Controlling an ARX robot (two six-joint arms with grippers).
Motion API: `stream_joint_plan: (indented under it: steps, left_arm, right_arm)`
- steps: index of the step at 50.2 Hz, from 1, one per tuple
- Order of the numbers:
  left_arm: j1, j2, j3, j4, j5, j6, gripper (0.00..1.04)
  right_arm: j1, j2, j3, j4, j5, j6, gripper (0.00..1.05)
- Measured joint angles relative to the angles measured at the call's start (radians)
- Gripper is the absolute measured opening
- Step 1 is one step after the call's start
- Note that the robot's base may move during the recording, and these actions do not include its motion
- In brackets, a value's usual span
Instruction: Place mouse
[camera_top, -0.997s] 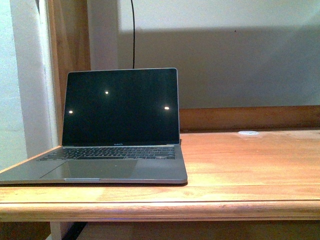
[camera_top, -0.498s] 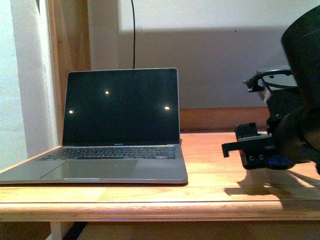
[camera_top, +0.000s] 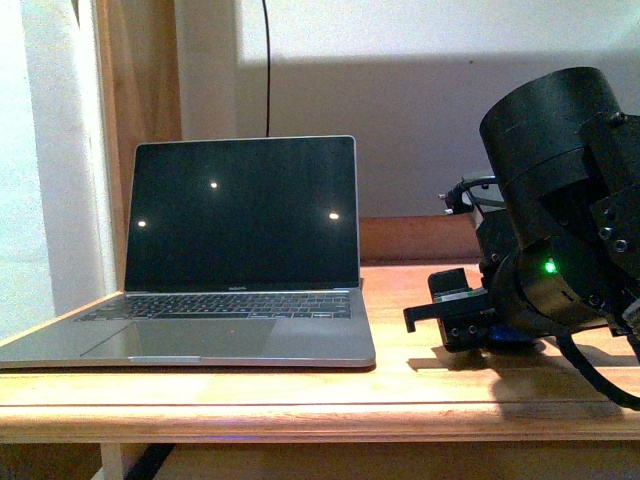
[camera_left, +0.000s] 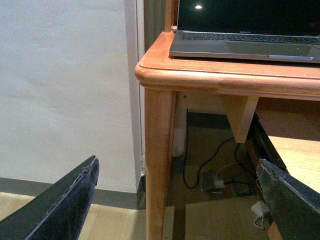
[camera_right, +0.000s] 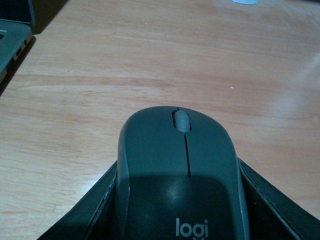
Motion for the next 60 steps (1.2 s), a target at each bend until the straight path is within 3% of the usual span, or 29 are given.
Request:
stream_joint_plan:
  steps: [5, 18, 31, 44, 54, 60]
  left_arm:
    - [0.0, 0.0, 0.0, 0.0, 0.0, 0.0, 0.97]
    - [0.0, 0.0, 0.0, 0.0, 0.0, 0.0, 0.97]
    - [0.0, 0.0, 0.0, 0.0, 0.0, 0.0, 0.97]
    - [0.0, 0.0, 0.0, 0.0, 0.0, 0.0, 0.97]
    - [0.0, 0.0, 0.0, 0.0, 0.0, 0.0, 0.97]
    - [0.0, 0.0, 0.0, 0.0, 0.0, 0.0, 0.97]
  right_arm:
    - [0.0, 0.002, 0.003, -0.006, -0.011, -0.002, 0.58]
    - [-0.003, 0.006, 0.002, 0.003, -0.068, 0.006, 0.98]
    - [-0.048, -0.082, -0.067, 0.052, -0.214, 0.028, 0.97]
    - [-0.249, -0.345, -0.27, 0.128, -0.584, 0.042, 0.97]
    - [-0.553, -0.539, -0.487, 0.134, -1.052, 0.017, 0.97]
    - [-0.692, -0.576, -0.541, 0.109, -1.255, -0.018, 0.97]
